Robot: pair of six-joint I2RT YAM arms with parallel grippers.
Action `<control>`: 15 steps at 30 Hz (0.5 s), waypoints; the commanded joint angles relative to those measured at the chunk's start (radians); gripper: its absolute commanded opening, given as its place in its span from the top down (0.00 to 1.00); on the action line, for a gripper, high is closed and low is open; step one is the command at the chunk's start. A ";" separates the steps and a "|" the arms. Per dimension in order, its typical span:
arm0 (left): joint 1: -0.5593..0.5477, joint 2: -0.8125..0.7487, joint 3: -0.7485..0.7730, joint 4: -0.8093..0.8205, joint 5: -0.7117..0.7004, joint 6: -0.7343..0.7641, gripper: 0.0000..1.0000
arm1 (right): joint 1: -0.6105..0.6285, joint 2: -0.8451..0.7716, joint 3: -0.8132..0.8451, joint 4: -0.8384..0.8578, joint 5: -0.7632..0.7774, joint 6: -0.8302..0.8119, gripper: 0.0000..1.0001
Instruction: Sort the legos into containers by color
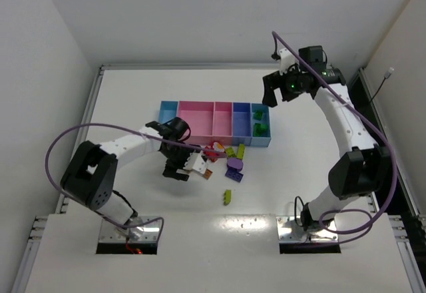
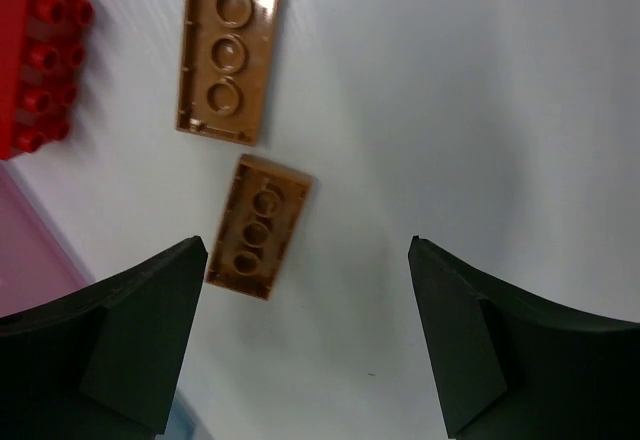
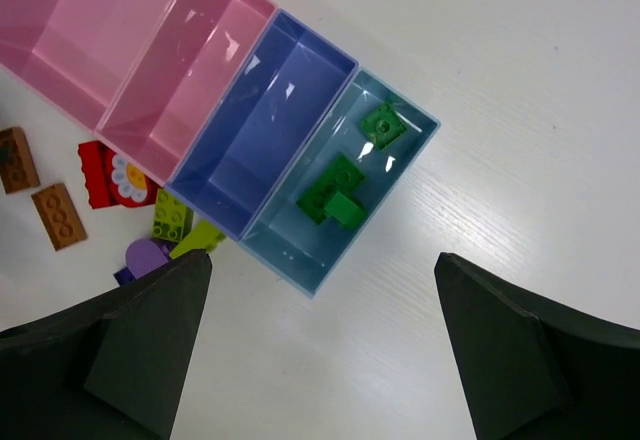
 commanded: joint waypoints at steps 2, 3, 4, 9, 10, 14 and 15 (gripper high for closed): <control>-0.020 0.074 0.081 0.050 0.060 0.122 0.11 | -0.021 -0.057 -0.038 0.001 -0.032 -0.010 0.02; -0.020 0.085 0.090 0.050 0.060 0.123 0.11 | -0.021 -0.057 -0.038 0.001 -0.032 -0.010 0.02; -0.020 0.094 0.090 0.050 0.069 0.135 0.11 | -0.030 -0.057 -0.038 0.001 -0.032 -0.010 0.02; -0.020 0.137 0.110 0.039 0.060 0.170 0.14 | -0.039 -0.075 -0.047 -0.010 -0.052 -0.019 0.02; -0.020 0.151 0.110 0.039 0.060 0.184 0.14 | -0.049 -0.075 -0.047 -0.010 -0.052 -0.019 0.02; -0.020 0.192 0.135 -0.002 0.051 0.207 0.16 | -0.058 -0.055 -0.038 -0.019 -0.052 -0.019 0.02; -0.020 0.192 0.135 -0.002 0.051 0.216 0.16 | -0.058 -0.055 -0.038 -0.019 -0.052 -0.019 0.02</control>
